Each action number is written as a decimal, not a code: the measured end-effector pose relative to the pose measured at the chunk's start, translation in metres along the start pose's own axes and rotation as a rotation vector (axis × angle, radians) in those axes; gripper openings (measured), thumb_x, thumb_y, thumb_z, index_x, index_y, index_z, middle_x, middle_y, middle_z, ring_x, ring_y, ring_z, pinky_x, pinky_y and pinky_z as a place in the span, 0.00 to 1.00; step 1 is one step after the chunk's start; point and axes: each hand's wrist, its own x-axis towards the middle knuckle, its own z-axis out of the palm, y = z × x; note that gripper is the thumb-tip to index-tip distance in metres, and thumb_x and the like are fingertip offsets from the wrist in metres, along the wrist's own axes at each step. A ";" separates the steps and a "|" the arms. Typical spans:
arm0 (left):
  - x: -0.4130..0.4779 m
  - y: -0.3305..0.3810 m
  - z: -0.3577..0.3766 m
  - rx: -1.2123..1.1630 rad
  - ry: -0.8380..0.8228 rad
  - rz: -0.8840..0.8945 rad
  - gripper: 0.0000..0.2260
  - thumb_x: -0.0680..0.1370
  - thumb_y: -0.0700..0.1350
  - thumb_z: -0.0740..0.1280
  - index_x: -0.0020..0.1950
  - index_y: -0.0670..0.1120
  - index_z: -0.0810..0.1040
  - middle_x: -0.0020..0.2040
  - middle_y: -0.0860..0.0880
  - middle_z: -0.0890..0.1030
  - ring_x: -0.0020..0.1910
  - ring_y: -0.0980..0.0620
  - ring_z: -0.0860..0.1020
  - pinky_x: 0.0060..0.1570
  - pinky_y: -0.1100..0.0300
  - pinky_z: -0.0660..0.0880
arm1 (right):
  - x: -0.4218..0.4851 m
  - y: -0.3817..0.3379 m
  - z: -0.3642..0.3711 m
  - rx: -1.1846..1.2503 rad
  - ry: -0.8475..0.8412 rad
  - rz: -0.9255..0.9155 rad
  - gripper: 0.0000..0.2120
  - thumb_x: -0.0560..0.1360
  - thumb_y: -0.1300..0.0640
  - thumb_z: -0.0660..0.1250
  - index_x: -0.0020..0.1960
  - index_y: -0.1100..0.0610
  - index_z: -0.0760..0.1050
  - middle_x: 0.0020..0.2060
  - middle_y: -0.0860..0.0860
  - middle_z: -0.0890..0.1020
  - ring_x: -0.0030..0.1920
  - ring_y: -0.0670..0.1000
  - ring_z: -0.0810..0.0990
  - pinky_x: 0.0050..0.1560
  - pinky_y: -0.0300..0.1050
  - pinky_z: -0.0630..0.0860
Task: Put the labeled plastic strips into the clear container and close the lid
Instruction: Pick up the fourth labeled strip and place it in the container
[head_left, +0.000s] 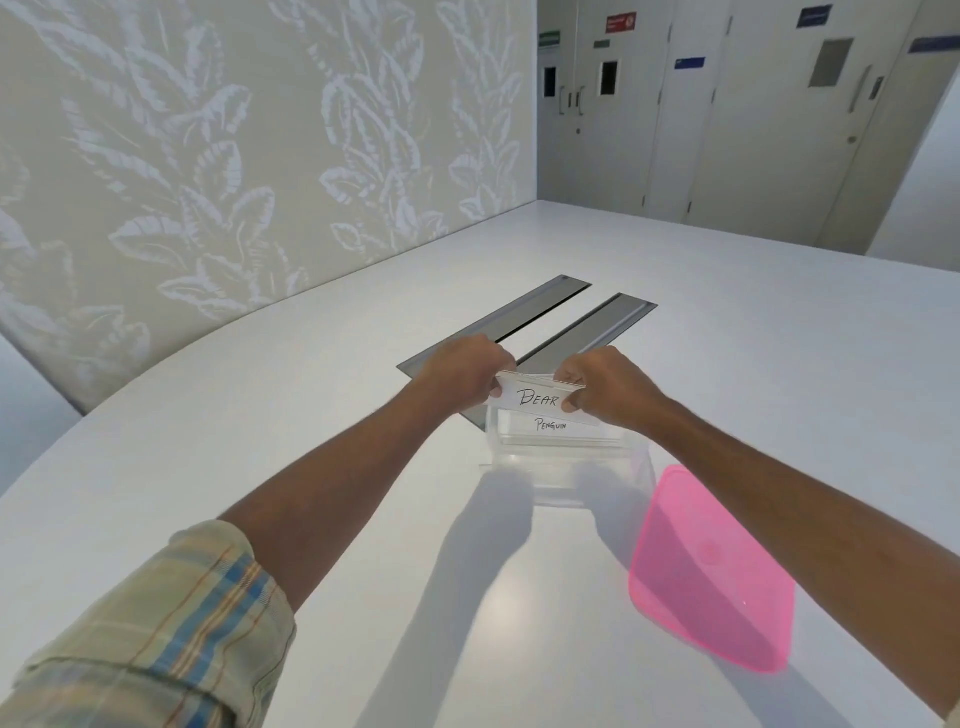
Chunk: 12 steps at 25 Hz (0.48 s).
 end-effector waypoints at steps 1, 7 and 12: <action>0.010 0.006 0.004 0.006 -0.006 0.009 0.18 0.76 0.35 0.67 0.61 0.51 0.85 0.55 0.49 0.87 0.59 0.44 0.83 0.46 0.55 0.75 | 0.002 0.010 -0.001 -0.004 -0.008 0.011 0.14 0.70 0.60 0.79 0.54 0.52 0.84 0.49 0.49 0.86 0.52 0.55 0.83 0.51 0.53 0.81; 0.044 0.028 0.045 -0.033 -0.045 0.051 0.16 0.76 0.37 0.69 0.61 0.52 0.84 0.55 0.49 0.87 0.58 0.43 0.83 0.48 0.53 0.75 | 0.012 0.052 0.006 -0.061 -0.133 0.005 0.16 0.67 0.62 0.81 0.53 0.53 0.84 0.49 0.51 0.84 0.49 0.56 0.83 0.50 0.53 0.81; 0.055 0.029 0.071 -0.094 -0.137 0.037 0.16 0.75 0.44 0.76 0.63 0.52 0.84 0.59 0.49 0.85 0.61 0.45 0.81 0.53 0.52 0.77 | 0.018 0.068 0.018 -0.098 -0.213 -0.013 0.19 0.66 0.60 0.82 0.55 0.54 0.85 0.47 0.50 0.83 0.48 0.55 0.81 0.47 0.50 0.80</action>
